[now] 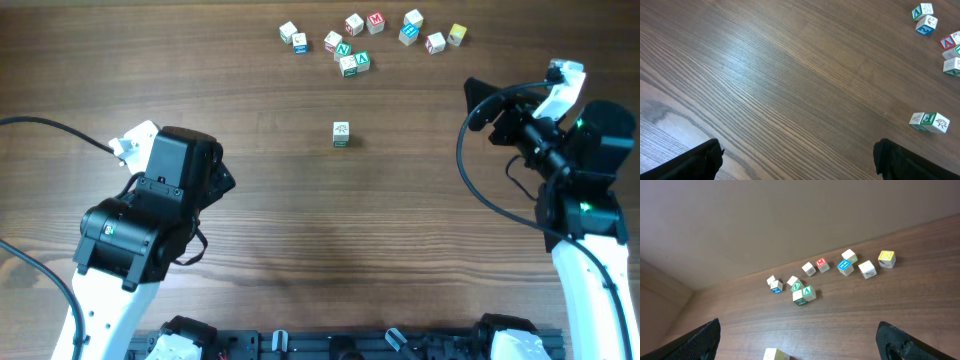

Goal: Form a tower
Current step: 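Raise the right arm and reach toward the block cluster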

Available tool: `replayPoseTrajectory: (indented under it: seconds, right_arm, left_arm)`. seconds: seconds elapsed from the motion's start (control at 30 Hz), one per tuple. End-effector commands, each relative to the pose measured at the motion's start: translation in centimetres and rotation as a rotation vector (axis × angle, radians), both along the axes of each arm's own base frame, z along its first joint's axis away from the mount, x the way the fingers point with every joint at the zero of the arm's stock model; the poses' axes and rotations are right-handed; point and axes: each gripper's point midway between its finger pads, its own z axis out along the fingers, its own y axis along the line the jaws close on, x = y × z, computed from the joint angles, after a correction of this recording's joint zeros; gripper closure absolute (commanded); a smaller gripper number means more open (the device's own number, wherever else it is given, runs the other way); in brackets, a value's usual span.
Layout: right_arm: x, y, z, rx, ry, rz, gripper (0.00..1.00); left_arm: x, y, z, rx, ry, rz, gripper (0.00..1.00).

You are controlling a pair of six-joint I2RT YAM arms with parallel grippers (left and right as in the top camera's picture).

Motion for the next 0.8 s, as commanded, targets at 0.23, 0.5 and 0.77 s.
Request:
replayPoseTrajectory:
  seconds: [0.23, 0.5, 0.77]
  right_arm:
    - [6.1, 5.0, -0.5, -0.095, 0.053, 0.091, 0.00]
    - [8.1, 6.9, -3.4, -0.125, 0.137, 0.134, 0.00]
    - [7.8, 6.1, -4.6, -0.161, 0.184, 0.105, 0.00]
  left_arm:
    - [0.0, 0.5, -0.1, 0.006, -0.004, 0.031, 0.00]
    - [0.0, 0.5, -0.1, 0.006, -0.004, 0.031, 0.00]
    - [0.0, 0.5, -0.2, 0.006, -0.004, 0.031, 0.00]
